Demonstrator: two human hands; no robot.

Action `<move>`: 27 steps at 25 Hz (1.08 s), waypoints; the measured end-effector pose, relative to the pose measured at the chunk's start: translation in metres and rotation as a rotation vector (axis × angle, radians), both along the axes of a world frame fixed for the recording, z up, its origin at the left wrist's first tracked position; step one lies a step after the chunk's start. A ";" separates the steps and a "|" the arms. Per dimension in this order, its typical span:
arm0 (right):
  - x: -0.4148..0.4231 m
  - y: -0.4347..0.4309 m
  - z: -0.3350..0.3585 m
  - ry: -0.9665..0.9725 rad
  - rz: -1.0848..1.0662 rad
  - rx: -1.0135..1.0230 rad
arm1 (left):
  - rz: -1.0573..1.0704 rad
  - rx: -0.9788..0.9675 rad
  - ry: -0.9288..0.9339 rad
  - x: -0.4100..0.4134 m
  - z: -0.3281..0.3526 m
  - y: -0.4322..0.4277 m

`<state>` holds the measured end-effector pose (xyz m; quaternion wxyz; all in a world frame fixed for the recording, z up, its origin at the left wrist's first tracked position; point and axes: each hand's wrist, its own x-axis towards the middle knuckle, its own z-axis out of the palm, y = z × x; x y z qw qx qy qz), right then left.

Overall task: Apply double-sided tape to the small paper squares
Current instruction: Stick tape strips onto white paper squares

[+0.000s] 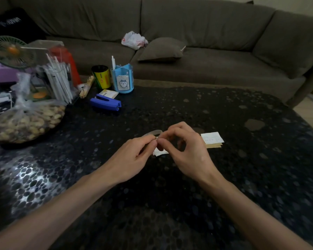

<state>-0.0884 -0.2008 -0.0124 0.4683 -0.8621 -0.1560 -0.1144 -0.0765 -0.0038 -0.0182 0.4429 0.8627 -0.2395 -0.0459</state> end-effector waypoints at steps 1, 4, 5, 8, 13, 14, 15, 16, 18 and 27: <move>0.001 0.000 0.001 0.013 0.016 -0.001 | -0.006 -0.001 0.000 -0.001 0.000 0.000; 0.000 0.001 0.002 -0.007 0.045 -0.024 | -0.016 -0.017 -0.029 -0.003 0.004 -0.003; -0.001 0.002 0.002 -0.025 0.056 -0.040 | -0.035 -0.035 -0.022 -0.003 0.005 -0.003; -0.002 0.006 0.005 -0.052 0.055 0.080 | -0.085 -0.224 0.167 0.002 0.007 0.000; 0.007 -0.011 0.010 0.095 0.103 0.315 | -0.138 -0.360 0.316 0.002 0.008 0.004; 0.006 -0.013 0.009 0.111 0.130 0.289 | -0.158 -0.351 0.311 0.000 0.010 0.002; 0.007 -0.014 0.008 0.124 0.150 0.293 | -0.167 -0.343 0.299 -0.002 0.010 0.000; 0.008 -0.014 0.008 0.132 0.168 0.310 | -0.172 -0.343 0.293 -0.003 0.012 -0.001; 0.008 -0.013 0.006 0.145 0.178 0.362 | -0.173 -0.360 0.321 -0.005 0.016 -0.001; -0.001 0.001 0.005 0.283 0.136 0.531 | -0.154 -0.555 0.715 -0.017 0.010 -0.013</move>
